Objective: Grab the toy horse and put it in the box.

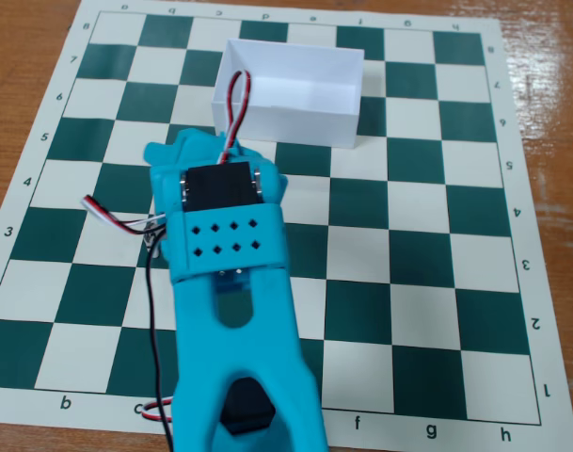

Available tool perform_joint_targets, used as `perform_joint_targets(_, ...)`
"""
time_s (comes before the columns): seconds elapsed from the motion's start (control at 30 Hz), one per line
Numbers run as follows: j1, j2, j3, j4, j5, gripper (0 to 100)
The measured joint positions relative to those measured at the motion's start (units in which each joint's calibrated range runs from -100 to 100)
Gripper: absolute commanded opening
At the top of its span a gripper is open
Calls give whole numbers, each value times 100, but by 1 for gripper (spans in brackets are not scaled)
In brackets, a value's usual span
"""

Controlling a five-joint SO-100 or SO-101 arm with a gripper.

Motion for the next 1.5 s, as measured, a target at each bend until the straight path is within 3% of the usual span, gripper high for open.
perform_joint_targets(0.17,-575,306,299,-333,-94,40)
perform_joint_targets(0.77,-620,2698,281,-2093,-156,40)
perform_joint_targets(1.33,-956,4400,-617,-2504,-583,39)
perform_joint_targets(1.4,-993,4553,-734,-2504,-614,30)
perform_joint_targets(1.5,-1060,4791,-934,-2504,-619,2)
